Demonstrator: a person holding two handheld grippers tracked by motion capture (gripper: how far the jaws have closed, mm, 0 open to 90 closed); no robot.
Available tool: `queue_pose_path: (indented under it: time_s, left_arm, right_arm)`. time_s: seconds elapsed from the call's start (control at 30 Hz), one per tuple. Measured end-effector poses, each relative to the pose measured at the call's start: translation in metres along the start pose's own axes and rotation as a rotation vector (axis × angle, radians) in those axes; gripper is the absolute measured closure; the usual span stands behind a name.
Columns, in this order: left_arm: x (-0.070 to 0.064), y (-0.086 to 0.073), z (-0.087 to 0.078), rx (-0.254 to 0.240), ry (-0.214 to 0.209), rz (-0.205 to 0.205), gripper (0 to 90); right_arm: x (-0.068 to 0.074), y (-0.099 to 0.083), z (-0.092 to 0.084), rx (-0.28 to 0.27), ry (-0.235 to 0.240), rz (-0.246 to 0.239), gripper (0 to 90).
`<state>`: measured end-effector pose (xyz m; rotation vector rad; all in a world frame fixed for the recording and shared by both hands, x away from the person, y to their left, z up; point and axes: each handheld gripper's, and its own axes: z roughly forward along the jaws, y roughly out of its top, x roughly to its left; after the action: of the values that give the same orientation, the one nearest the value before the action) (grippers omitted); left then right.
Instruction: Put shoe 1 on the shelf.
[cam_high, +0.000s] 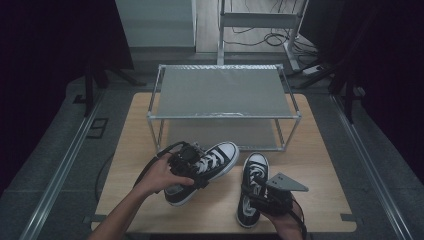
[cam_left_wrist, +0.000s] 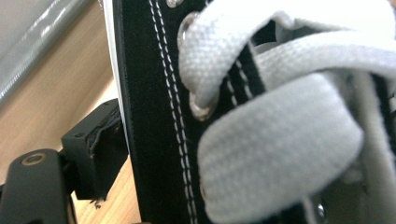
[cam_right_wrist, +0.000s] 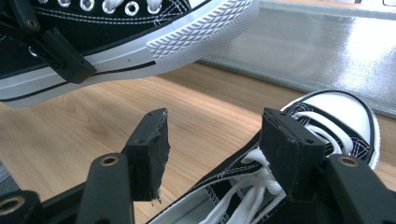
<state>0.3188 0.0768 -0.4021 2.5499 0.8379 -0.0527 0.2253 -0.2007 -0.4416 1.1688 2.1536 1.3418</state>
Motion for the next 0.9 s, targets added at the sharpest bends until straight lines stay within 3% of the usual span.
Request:
queue_pose_path:
  time_s: [0.17,0.2,0.5,0.67,0.9]
  left_arm:
    - [-0.005,0.014,-0.005,0.009,0.007,0.041,15.0]
    - [-0.006,0.018,-0.008,0.023,0.006,0.066,15.0]
    - [-0.010,0.043,-0.023,0.018,0.002,0.101,15.0]
    - [-0.009,0.055,-0.030,0.025,0.008,0.110,15.0]
    - [-0.006,0.067,-0.037,0.016,-0.005,0.090,15.0]
  right_arm:
    - [-0.002,0.000,-0.001,-0.001,-0.004,0.003,42.2]
    - [-0.002,0.000,-0.001,0.000,-0.003,0.005,42.3]
    - [-0.003,-0.001,0.000,0.003,-0.005,0.007,42.2]
    - [-0.004,-0.001,0.000,0.007,-0.007,0.008,42.3]
    - [-0.005,-0.002,0.002,0.007,-0.008,0.010,42.3]
